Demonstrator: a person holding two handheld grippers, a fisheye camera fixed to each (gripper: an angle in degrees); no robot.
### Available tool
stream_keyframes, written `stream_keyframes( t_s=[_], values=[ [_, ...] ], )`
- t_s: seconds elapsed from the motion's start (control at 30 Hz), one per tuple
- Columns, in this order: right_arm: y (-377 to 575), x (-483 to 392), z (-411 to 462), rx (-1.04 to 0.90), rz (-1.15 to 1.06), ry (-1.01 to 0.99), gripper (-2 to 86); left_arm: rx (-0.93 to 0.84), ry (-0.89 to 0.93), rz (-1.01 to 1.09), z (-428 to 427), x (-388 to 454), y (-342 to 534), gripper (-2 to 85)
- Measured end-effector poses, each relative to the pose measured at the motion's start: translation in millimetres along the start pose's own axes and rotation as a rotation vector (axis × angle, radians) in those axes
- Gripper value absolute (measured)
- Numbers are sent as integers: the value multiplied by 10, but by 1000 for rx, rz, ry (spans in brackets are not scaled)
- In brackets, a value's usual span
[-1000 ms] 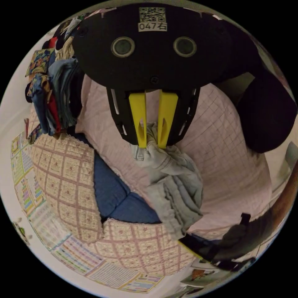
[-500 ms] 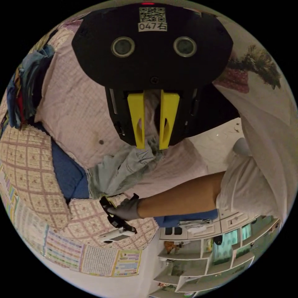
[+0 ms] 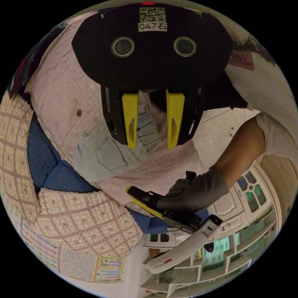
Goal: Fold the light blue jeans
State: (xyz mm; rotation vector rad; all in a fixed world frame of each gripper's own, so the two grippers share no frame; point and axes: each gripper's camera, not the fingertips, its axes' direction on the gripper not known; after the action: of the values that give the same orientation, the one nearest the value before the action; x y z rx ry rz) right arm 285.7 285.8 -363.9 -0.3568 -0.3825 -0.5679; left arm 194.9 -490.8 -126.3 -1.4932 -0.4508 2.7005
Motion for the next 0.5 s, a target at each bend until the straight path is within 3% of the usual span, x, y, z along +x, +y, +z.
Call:
stream_keyframes(
  t_s=[0.17,0.4,0.5],
  values=[
    [-40,-265,227,-64,-162,199,20,-14,172,-151,202,-480,136,33],
    [294,92,-353,111,16,138,1,-70,606,-430,830,-1138,-248,72],
    [544,245,-586,224,108,126,0,-99,571,-419,922,-976,-461,82]
  ],
)
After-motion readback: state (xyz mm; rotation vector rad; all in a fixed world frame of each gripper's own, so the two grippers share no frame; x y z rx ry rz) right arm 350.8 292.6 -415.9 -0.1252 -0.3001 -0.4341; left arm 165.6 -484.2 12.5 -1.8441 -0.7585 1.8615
